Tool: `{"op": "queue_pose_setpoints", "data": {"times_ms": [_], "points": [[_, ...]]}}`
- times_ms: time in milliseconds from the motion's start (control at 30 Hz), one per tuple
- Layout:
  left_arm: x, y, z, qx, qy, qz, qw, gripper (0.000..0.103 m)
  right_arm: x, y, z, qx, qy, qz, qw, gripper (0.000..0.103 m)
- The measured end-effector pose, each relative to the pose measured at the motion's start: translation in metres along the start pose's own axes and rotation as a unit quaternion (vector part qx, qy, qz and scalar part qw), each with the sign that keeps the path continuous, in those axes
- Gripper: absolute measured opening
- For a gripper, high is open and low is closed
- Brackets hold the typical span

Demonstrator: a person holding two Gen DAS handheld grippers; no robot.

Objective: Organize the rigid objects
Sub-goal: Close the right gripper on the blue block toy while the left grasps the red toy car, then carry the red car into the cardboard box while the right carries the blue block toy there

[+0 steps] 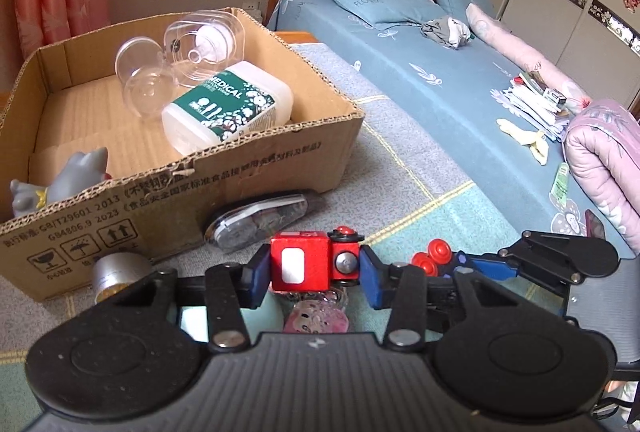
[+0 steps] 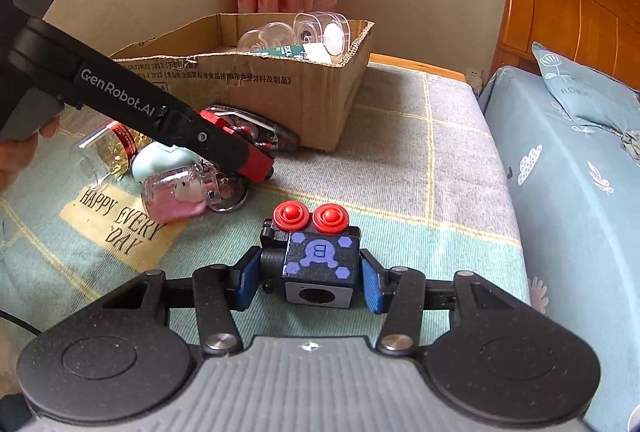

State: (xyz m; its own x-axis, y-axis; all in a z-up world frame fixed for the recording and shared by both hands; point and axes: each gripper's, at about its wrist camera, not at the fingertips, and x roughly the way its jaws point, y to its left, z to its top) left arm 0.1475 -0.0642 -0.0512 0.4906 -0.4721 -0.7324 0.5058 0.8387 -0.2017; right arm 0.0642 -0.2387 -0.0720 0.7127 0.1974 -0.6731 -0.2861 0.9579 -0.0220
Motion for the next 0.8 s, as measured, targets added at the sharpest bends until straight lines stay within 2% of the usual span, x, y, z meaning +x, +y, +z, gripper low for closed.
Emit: {"op": "queue_pose_setpoints", "data": {"times_ms": [300,433,800], "points": [[-0.016,0.002,-0.016,-0.01,-0.005,-0.006,0.9999,0.044,-0.008,0.008,-0.006,0.0,0.004,-0.004,1.0,0.055],[-0.015,0.006,-0.009,-0.023,-0.014,-0.011,0.9996,0.044,-0.008,0.007,-0.004,0.011,0.007,-0.006,1.0,0.055],[-0.031,-0.003,0.015,0.01,-0.039,-0.003,0.9992,0.044,-0.008,0.001,0.006,0.008,-0.001,-0.01,1.0,0.055]]}}
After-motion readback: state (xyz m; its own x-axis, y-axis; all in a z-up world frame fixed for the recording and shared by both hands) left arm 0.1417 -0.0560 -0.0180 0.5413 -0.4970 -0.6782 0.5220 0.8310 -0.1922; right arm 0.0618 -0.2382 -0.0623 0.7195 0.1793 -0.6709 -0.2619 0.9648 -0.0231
